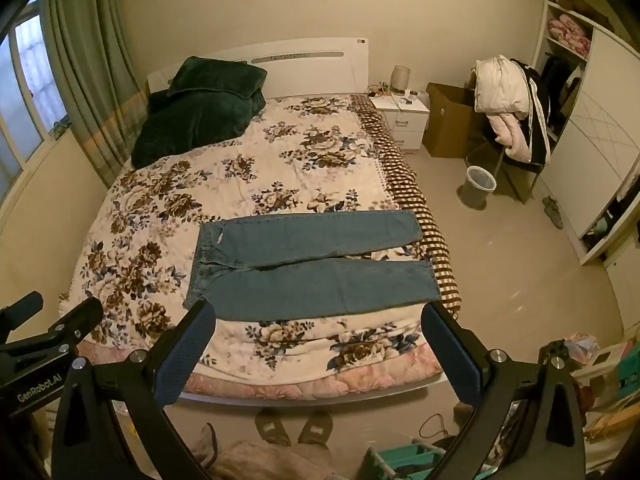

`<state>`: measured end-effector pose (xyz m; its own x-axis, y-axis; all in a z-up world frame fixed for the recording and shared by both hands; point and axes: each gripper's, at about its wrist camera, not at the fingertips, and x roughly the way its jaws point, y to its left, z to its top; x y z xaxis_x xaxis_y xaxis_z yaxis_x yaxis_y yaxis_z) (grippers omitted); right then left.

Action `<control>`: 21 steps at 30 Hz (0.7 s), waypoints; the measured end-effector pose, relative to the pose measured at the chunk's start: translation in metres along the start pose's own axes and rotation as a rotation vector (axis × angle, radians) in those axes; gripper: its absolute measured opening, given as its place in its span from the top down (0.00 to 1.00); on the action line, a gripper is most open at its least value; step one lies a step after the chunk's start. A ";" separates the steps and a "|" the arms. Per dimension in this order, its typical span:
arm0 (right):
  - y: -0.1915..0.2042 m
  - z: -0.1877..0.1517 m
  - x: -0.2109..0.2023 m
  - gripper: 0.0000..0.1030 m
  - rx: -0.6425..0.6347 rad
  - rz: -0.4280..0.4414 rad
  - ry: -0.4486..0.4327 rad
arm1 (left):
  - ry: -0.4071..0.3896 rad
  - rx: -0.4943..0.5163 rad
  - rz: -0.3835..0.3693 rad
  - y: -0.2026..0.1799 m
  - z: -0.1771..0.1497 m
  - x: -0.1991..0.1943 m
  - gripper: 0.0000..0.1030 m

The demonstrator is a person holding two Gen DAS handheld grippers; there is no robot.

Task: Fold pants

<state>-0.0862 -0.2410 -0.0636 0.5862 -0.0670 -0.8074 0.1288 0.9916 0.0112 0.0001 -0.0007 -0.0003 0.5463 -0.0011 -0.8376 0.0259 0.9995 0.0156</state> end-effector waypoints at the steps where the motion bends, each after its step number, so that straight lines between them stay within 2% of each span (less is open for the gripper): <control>1: 0.001 0.000 0.001 0.00 -0.001 -0.001 0.001 | 0.001 -0.001 -0.001 0.000 0.000 0.000 0.00; 21: -0.001 0.010 -0.002 0.00 -0.004 0.001 -0.004 | 0.000 -0.002 -0.005 -0.011 0.009 0.007 0.00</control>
<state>-0.0792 -0.2429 -0.0565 0.5898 -0.0661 -0.8049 0.1248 0.9921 0.0099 0.0108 -0.0117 -0.0018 0.5466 -0.0057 -0.8374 0.0268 0.9996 0.0106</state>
